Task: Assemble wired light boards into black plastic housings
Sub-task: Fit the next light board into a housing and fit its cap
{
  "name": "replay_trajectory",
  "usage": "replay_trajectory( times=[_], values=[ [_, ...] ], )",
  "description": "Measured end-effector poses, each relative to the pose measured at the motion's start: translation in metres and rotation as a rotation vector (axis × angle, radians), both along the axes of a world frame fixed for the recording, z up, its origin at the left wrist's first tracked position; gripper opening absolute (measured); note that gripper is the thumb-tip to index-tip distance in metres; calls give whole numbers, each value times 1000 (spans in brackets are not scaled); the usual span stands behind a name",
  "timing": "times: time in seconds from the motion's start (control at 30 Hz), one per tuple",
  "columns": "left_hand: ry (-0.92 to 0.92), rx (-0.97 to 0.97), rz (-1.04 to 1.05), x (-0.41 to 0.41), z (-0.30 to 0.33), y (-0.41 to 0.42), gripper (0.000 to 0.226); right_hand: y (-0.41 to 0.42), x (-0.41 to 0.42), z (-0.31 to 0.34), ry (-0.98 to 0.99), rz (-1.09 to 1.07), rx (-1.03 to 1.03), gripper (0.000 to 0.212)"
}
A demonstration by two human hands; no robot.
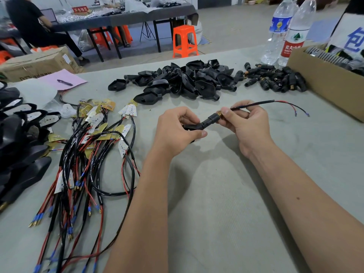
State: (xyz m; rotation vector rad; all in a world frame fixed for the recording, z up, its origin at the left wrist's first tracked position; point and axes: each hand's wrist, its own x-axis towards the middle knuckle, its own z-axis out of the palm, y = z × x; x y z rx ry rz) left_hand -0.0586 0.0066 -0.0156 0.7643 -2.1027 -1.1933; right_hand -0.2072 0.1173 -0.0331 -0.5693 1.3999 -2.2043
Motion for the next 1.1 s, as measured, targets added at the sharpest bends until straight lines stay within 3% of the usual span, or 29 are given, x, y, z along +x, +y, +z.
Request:
replay_trajectory(
  times=[0.27, 0.57, 1.1],
  values=[
    [-24, -44, 95, -5, -3, 2, 23, -2, 1, -2, 63, -39, 28, 27],
    [-34, -99, 139, -2, -4, -2, 25, -1, 1, -4, 98, 44, 55, 28],
    [-5, -131, 90, 7, 2, -8, 26, 4, 2, 1, 102, 144, 67, 27]
  ],
)
